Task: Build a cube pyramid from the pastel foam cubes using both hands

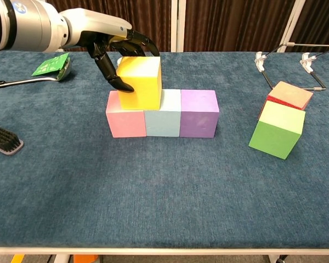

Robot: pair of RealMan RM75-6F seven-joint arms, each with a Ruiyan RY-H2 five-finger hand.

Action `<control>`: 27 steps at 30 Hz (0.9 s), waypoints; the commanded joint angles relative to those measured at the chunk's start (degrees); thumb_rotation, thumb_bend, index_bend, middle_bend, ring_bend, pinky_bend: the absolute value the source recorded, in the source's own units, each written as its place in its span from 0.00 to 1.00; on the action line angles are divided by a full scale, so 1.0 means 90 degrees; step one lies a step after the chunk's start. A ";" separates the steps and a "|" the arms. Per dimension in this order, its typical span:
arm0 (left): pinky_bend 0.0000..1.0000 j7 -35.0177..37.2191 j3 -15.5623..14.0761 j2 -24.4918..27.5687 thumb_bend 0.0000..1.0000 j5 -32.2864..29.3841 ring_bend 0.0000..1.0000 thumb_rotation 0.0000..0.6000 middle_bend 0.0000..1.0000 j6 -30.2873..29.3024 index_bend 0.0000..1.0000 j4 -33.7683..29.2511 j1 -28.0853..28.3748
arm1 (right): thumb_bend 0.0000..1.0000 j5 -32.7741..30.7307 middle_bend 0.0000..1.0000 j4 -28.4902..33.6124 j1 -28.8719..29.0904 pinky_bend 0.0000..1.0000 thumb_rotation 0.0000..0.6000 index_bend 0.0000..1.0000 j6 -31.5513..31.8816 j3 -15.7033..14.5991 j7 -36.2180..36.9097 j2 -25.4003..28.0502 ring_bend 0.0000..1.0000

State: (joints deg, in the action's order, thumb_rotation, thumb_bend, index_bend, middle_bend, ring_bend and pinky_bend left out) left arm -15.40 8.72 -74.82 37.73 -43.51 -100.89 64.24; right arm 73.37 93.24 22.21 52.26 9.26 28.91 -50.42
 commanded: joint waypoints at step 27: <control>0.10 -0.0209 -0.0039 0.0010 0.23 -0.0245 0.14 1.00 0.33 -0.0318 0.11 -0.0214 0.0055 | 0.12 0.0055 0.06 -0.0007 -0.0020 0.00 1.00 0.00 0.0039 -0.0015 0.0075 0.0023 0.00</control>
State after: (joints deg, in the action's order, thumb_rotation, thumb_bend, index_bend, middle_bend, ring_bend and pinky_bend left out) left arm -17.25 8.39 -74.73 35.53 -46.35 -102.79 64.71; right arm 73.87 93.18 22.03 52.61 9.12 29.59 -50.22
